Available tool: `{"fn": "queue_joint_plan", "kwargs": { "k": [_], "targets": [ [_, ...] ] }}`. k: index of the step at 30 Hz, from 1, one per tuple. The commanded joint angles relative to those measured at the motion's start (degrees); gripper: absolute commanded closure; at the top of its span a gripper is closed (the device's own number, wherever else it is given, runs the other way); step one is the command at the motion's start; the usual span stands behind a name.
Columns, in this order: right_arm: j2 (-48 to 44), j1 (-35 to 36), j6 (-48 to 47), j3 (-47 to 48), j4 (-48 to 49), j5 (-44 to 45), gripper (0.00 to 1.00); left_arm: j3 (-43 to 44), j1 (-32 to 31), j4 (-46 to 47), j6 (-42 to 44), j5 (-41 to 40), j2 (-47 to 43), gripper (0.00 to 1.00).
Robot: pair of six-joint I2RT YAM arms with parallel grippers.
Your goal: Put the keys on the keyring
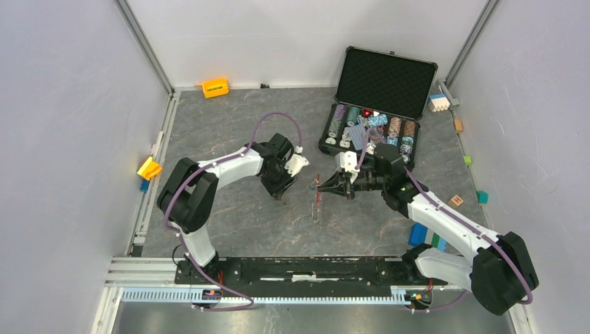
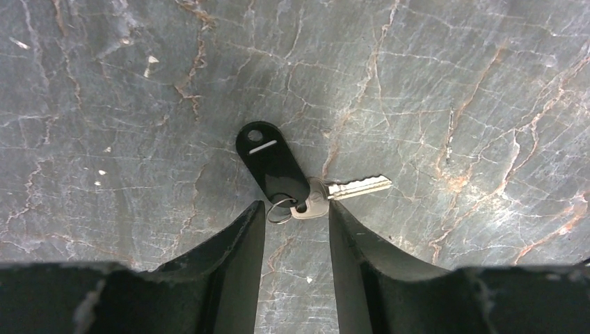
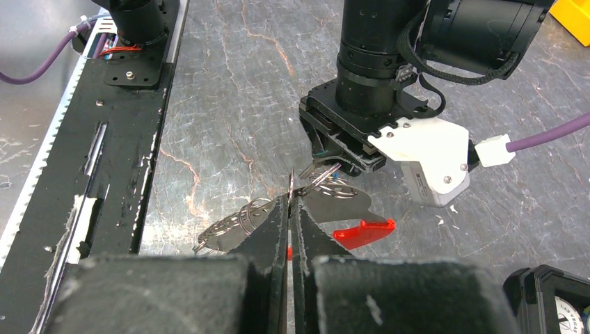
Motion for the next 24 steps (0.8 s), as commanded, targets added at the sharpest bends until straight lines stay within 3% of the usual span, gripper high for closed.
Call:
{"fn": "queue_joint_plan", "kwargs": {
  "k": [1,24],
  "targets": [
    [0.1,-0.2,0.5,0.0,2.2,-0.5,1.0,0.9,0.2,-1.7,1.1,2.3,-1.8,0.55],
    [0.2,-0.3,0.5,0.1,2.1,-0.3,1.0,1.8,1.1,-4.5,0.8,7.1,-2.7,0.62]
  ]
}}
